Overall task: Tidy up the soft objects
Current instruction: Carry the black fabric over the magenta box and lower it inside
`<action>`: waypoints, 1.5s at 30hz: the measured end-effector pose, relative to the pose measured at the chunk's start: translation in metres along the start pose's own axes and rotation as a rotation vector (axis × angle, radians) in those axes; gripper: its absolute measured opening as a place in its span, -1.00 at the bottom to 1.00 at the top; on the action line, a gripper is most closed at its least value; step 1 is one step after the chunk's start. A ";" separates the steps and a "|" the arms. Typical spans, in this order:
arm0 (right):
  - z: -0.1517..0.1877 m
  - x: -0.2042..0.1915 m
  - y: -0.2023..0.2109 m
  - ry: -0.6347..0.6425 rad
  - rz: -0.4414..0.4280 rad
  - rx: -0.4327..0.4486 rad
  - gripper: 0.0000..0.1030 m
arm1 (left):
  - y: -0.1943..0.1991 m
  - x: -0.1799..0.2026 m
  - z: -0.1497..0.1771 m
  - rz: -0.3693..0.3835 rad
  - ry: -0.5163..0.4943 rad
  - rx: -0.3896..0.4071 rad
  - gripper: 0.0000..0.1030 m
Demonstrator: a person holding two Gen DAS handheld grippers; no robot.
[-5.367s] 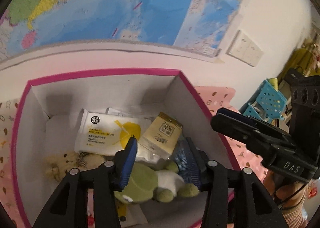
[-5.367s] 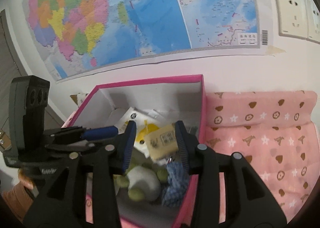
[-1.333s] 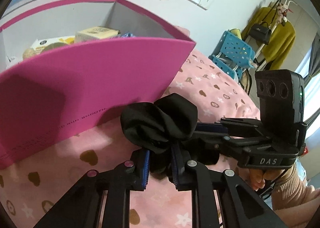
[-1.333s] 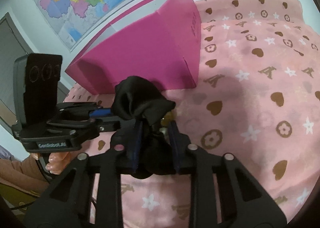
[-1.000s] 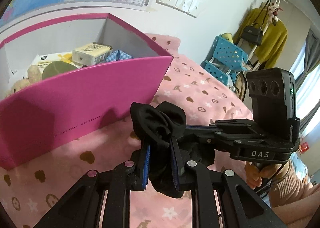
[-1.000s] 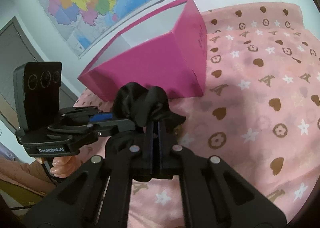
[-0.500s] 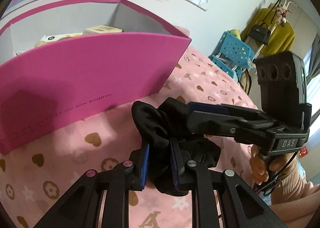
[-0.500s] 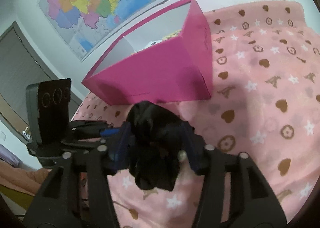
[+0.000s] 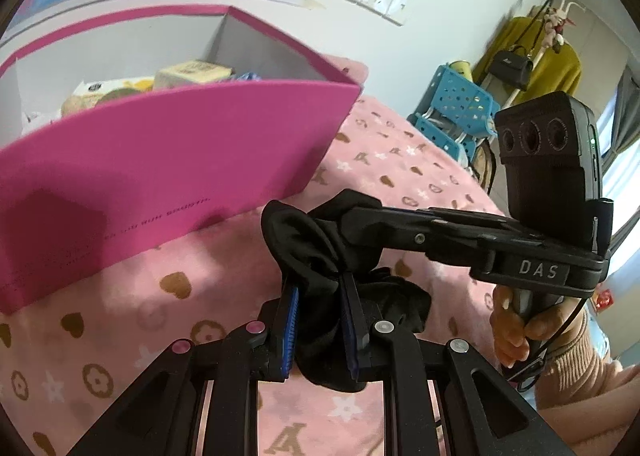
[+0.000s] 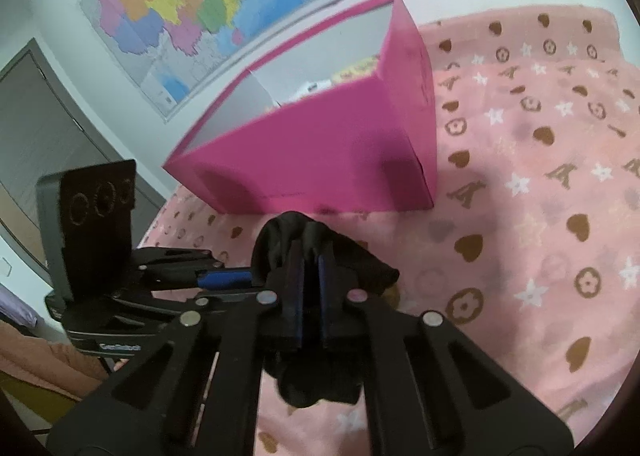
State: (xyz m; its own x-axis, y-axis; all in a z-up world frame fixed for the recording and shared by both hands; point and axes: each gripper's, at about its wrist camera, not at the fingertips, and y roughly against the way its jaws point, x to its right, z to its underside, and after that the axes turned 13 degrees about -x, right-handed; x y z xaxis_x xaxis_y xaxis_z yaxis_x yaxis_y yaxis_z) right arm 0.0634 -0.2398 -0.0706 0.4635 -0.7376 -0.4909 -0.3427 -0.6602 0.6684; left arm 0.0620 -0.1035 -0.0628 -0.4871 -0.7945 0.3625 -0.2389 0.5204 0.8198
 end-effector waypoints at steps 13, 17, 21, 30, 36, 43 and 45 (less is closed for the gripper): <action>-0.005 -0.032 0.036 0.070 0.008 0.089 -0.87 | 0.045 0.017 -0.003 -0.006 -0.048 0.109 -0.66; -0.012 -0.045 0.045 0.108 0.010 0.119 -0.87 | 0.064 0.019 -0.004 -0.012 -0.055 0.147 -0.66; -0.026 -0.060 0.056 0.150 0.009 0.155 -0.87 | 0.084 0.021 -0.015 -0.026 -0.071 0.195 -0.66; -0.078 -0.087 0.073 0.258 0.039 0.243 -0.87 | 0.115 0.013 -0.054 -0.094 -0.067 0.282 -0.66; -0.103 -0.095 0.068 0.290 0.053 0.258 -0.87 | 0.120 0.002 -0.073 -0.116 -0.045 0.296 -0.66; -0.121 -0.090 0.054 0.279 0.070 0.249 -0.87 | 0.112 -0.012 -0.084 -0.124 -0.005 0.280 -0.66; -0.125 -0.087 0.050 0.270 0.070 0.243 -0.87 | 0.108 -0.017 -0.087 -0.128 0.006 0.277 -0.66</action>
State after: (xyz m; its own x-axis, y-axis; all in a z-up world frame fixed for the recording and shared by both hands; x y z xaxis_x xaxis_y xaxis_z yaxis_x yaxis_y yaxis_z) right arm 0.1084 -0.1905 0.0755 0.6200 -0.7395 -0.2622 -0.5502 -0.6480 0.5266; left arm 0.1180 -0.0606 0.0583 -0.4331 -0.8608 0.2674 -0.5182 0.4805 0.7075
